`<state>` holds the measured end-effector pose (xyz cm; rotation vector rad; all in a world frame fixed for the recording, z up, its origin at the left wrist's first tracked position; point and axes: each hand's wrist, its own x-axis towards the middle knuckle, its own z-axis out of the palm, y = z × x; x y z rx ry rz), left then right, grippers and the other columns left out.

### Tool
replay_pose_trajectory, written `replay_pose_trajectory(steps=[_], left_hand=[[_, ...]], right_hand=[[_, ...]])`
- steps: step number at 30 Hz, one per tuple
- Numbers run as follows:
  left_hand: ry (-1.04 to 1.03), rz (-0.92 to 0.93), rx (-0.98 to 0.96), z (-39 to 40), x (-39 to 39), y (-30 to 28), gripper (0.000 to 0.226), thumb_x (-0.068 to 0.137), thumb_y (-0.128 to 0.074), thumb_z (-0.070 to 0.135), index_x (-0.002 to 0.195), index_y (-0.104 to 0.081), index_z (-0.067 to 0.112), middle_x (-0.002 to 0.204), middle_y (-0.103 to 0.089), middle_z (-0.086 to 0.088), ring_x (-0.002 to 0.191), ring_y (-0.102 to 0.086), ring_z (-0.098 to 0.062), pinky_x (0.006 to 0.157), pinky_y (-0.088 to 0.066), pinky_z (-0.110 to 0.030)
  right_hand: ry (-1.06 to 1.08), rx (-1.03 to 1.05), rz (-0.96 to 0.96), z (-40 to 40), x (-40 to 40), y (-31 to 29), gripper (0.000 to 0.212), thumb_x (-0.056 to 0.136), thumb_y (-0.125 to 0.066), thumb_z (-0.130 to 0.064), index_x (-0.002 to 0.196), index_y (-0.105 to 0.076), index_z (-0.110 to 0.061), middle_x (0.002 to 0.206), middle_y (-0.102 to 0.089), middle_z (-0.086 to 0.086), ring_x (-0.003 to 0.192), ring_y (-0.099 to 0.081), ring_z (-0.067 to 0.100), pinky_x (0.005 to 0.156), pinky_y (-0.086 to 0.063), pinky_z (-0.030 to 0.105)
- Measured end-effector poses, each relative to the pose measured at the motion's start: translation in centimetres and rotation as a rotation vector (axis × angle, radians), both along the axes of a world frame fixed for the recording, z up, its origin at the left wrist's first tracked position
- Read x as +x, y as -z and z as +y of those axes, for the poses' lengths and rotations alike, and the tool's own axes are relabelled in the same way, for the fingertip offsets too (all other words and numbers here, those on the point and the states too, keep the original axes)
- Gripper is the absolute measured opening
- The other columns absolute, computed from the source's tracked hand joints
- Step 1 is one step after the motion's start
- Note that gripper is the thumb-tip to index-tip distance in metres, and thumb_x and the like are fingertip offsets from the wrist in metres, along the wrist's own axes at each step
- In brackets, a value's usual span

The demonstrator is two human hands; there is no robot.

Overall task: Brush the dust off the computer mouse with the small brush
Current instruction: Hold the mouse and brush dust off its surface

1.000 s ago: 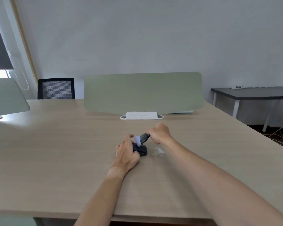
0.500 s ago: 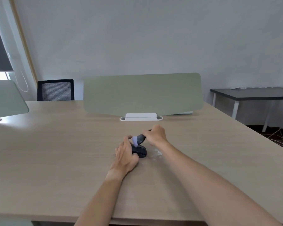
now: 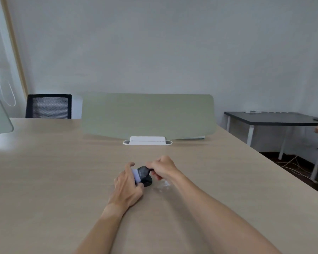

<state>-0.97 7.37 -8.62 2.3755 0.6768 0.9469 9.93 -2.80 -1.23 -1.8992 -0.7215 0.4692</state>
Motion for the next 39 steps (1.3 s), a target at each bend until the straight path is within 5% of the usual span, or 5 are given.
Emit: replay_pose_trajectory(steps=[8, 12, 23, 30, 39], left_hand=[[-0.070, 0.038, -0.001, 0.0, 0.3, 0.1, 0.067, 0.063, -0.045, 0.027, 0.129, -0.035, 0.017, 0.099, -0.055, 0.000, 0.105, -0.052, -0.030, 0.093, -0.038, -0.040], [-0.077, 0.055, 0.002, 0.2, 0.3, 0.2, 0.042, 0.063, -0.045, 0.028, 0.104, -0.039, 0.020, 0.090, -0.051, 0.003, 0.095, -0.053, -0.029, 0.079, -0.038, -0.037], [-0.079, 0.071, -0.012, -0.3, 0.0, -0.1, 0.067, 0.070, -0.058, 0.030, 0.130, -0.030, 0.019, 0.101, -0.053, 0.002, 0.110, -0.052, -0.030, 0.095, -0.038, -0.042], [-0.061, 0.079, -0.034, -0.3, -0.1, 0.0, 0.072, 0.062, -0.061, 0.025, 0.127, -0.031, 0.021, 0.092, -0.047, 0.014, 0.107, -0.052, -0.026, 0.088, -0.032, -0.034], [-0.086, 0.071, -0.006, -0.4, -0.2, -0.1, 0.065, 0.064, -0.058, 0.030, 0.122, -0.032, 0.020, 0.096, -0.052, 0.006, 0.102, -0.053, -0.025, 0.087, -0.036, -0.035]], right_hand=[[0.079, 0.041, -0.317, -0.5, 1.1, -0.1, 0.037, 0.086, -0.062, -0.020, 0.054, -0.045, -0.013, 0.058, -0.043, 0.001, 0.059, -0.037, 0.017, 0.050, -0.030, 0.025], [-0.024, 0.116, -0.156, -0.3, 0.0, -0.5, 0.025, 0.083, -0.061, -0.025, 0.076, -0.069, -0.002, 0.062, -0.057, -0.001, 0.062, -0.049, 0.015, 0.058, -0.039, 0.024], [0.146, 0.075, -0.272, -0.8, 2.3, 1.1, 0.023, 0.092, -0.060, -0.019, 0.085, -0.070, 0.000, 0.094, -0.068, 0.013, 0.084, -0.057, 0.024, 0.071, -0.038, 0.024], [-0.003, 0.036, -0.198, -0.2, 1.0, 1.7, 0.025, 0.085, -0.062, -0.024, 0.075, -0.067, -0.002, 0.070, -0.059, 0.004, 0.054, -0.048, 0.017, 0.059, -0.042, 0.025], [0.119, 0.057, -0.358, -0.4, 1.7, 1.0, 0.020, 0.091, -0.058, -0.021, 0.083, -0.063, -0.003, 0.091, -0.063, 0.007, 0.086, -0.054, 0.024, 0.072, -0.046, 0.034]])
